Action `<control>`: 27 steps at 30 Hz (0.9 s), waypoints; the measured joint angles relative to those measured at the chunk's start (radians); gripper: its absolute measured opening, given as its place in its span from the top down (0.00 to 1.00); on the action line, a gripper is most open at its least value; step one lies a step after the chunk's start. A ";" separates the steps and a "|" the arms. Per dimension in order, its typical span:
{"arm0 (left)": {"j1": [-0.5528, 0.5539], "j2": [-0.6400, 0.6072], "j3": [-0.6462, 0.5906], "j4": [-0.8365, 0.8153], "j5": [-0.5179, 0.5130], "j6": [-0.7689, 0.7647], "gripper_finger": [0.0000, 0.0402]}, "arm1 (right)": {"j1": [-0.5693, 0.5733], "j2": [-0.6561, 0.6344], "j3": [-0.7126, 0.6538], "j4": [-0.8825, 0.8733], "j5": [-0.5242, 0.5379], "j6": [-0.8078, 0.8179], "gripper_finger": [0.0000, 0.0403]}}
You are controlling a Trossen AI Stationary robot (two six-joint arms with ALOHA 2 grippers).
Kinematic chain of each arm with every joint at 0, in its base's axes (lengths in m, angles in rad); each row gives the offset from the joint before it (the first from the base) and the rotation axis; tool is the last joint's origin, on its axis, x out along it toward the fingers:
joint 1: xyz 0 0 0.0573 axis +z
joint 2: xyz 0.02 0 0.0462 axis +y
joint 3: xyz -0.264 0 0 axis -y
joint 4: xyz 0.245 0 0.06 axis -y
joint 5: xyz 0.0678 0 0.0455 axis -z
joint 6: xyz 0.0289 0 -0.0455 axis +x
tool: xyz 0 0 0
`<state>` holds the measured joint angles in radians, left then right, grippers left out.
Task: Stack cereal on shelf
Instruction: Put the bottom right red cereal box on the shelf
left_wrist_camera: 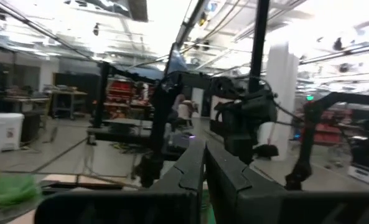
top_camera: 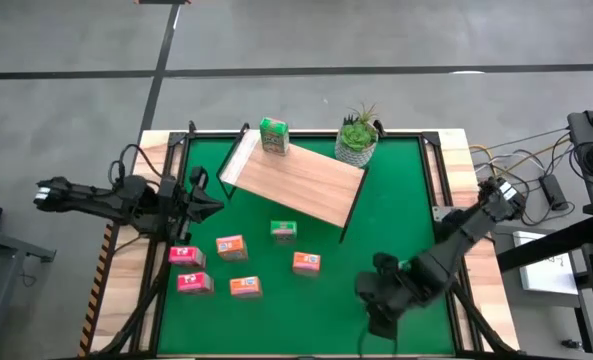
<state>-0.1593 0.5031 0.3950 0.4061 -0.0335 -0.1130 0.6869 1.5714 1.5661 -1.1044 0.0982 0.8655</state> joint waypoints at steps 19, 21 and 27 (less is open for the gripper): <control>-0.132 0.171 0.000 0.171 0.000 -0.001 1.00 | 0.068 0.003 -0.025 -0.009 0.071 0.014 0.80; -0.132 0.175 0.000 0.181 0.000 -0.001 1.00 | 0.071 0.003 -0.031 -0.020 0.071 0.039 0.72; -0.132 0.178 0.000 0.180 0.000 -0.001 1.00 | 0.104 0.002 -0.062 -0.047 0.061 0.160 0.46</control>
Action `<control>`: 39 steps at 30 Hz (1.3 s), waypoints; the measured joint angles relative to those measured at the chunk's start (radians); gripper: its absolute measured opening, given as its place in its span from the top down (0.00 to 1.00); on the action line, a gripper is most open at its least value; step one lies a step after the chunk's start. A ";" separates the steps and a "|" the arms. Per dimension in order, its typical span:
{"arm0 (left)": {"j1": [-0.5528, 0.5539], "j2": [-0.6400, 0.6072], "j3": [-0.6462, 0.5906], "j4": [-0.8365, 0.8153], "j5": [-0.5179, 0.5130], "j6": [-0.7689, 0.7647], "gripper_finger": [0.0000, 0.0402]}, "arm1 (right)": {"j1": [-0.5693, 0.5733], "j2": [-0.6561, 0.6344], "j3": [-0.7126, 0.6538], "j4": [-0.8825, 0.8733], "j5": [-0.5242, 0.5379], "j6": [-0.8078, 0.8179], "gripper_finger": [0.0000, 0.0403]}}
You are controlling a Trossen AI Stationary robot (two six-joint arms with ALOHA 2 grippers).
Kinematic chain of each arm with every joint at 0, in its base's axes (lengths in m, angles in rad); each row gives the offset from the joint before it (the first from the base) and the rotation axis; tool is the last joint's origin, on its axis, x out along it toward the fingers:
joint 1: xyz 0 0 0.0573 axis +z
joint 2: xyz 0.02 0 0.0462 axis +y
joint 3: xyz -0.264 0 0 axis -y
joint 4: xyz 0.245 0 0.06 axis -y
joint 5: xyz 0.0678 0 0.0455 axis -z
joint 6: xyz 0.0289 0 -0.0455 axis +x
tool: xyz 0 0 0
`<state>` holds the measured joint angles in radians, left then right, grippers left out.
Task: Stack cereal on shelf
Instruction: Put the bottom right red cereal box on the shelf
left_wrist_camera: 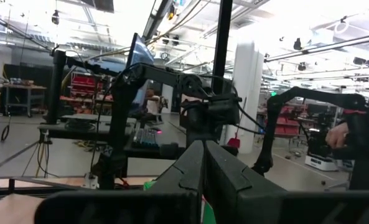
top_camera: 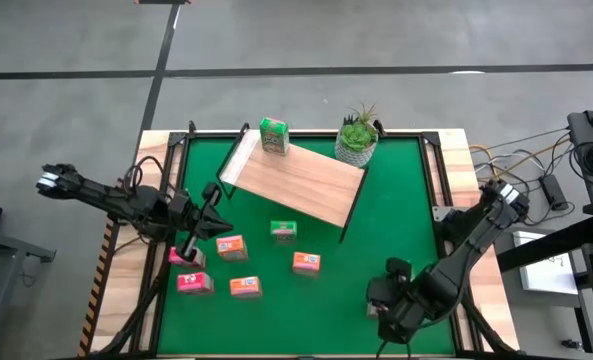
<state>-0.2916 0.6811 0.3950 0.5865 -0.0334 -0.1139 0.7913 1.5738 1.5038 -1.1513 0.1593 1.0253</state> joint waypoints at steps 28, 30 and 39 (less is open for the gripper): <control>0.000 0.000 0.000 -0.002 -0.001 0.007 1.00 | 0.105 0.011 -0.104 0.063 0.005 0.129 0.35; 0.000 0.000 0.000 -0.002 -0.001 0.007 1.00 | 0.105 0.011 -0.103 0.060 0.006 0.129 0.36; 0.000 0.001 0.000 -0.003 -0.001 0.007 1.00 | 0.105 0.011 -0.102 0.026 0.006 0.124 0.39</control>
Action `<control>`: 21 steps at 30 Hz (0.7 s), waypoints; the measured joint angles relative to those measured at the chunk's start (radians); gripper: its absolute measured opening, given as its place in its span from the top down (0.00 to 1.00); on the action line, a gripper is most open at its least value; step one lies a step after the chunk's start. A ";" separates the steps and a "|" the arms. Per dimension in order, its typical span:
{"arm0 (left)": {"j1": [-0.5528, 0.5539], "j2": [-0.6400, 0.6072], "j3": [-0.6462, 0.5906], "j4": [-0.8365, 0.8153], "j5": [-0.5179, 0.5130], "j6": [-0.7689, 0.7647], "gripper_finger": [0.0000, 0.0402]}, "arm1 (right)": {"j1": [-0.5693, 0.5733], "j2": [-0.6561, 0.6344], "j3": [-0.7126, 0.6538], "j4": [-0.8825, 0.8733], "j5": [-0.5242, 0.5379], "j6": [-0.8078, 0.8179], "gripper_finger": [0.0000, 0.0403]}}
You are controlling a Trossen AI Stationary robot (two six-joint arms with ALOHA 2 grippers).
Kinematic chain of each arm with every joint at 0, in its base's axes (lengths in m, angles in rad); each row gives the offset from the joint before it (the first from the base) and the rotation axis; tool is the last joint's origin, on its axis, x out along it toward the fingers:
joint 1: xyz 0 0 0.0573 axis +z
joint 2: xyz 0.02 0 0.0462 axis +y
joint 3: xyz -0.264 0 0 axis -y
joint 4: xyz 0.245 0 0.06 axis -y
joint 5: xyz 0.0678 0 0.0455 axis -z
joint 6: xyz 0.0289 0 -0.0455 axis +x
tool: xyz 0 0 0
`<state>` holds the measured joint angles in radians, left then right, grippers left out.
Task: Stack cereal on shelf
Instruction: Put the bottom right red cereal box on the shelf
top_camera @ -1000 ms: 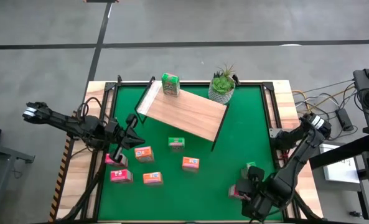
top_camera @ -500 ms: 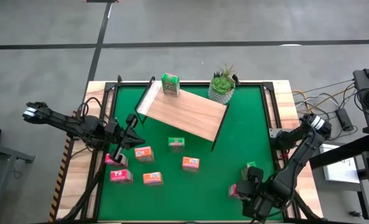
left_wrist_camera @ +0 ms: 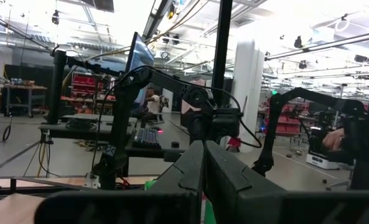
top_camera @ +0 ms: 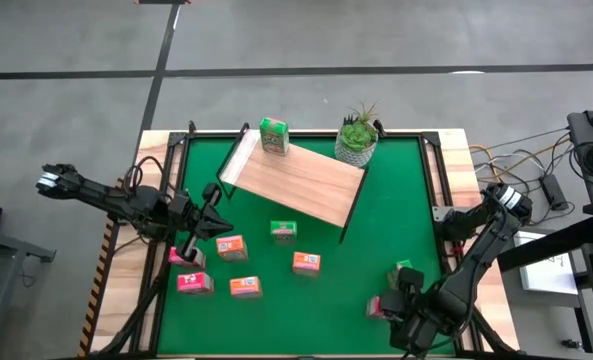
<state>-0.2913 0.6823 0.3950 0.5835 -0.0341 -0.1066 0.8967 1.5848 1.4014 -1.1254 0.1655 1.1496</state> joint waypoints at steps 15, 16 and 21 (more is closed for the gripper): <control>0.000 0.000 0.000 0.000 0.000 0.000 1.00 | 0.000 -0.024 0.000 -0.023 -0.008 0.017 0.39; 0.000 0.000 0.000 0.000 0.000 0.000 1.00 | 0.000 -0.026 0.000 -0.022 -0.007 0.022 0.39; 0.000 0.000 0.000 -0.001 0.000 0.000 1.00 | 0.000 -0.019 0.001 -0.017 0.020 0.029 0.39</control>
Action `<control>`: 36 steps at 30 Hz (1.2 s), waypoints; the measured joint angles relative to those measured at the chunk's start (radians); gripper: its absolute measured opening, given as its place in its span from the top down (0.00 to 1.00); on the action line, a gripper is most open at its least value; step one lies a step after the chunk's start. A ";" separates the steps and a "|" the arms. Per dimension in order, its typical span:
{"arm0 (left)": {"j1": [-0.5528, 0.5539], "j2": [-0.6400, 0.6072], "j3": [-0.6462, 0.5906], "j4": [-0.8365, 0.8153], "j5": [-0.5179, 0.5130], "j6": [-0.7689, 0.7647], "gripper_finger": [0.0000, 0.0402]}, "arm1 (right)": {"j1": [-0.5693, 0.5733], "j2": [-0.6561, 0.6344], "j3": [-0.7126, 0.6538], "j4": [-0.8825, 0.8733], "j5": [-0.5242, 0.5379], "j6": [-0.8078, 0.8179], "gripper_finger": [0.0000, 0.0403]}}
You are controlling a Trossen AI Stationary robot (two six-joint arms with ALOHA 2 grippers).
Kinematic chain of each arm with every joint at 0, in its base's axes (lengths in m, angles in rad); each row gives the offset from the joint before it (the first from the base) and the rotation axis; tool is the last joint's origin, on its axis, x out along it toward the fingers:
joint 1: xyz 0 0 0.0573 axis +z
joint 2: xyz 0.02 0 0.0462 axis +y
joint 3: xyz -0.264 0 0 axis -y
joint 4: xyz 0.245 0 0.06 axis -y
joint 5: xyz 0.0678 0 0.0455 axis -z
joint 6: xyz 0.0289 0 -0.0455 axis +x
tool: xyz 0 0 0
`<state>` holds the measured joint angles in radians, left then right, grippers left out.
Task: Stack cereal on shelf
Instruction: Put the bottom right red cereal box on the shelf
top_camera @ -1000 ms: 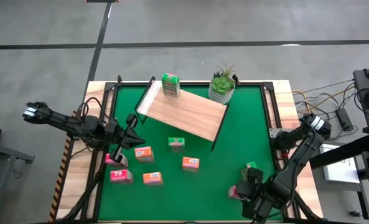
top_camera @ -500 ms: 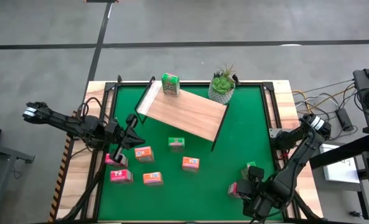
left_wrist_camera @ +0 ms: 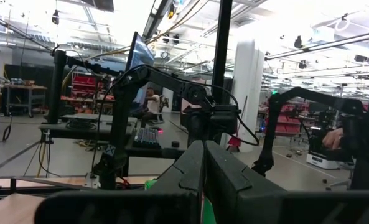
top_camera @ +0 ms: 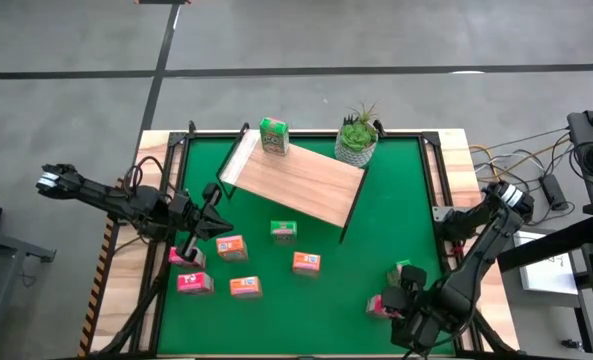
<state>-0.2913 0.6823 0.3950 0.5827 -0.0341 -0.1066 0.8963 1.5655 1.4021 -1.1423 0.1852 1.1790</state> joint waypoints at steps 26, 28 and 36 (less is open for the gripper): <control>0.000 0.006 0.000 0.001 0.000 0.000 1.00 | 0.000 0.080 -0.006 0.029 -0.001 0.027 0.51; 0.000 0.006 0.000 0.001 0.000 0.000 1.00 | 0.000 0.080 -0.006 0.030 0.000 0.027 0.54; 0.000 0.006 0.000 0.001 0.000 0.000 1.00 | 0.000 0.080 -0.006 0.034 0.000 0.071 0.61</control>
<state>-0.2913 0.6880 0.3950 0.5838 -0.0341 -0.1069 0.8959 1.6455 1.3956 -1.1088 0.1848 1.2496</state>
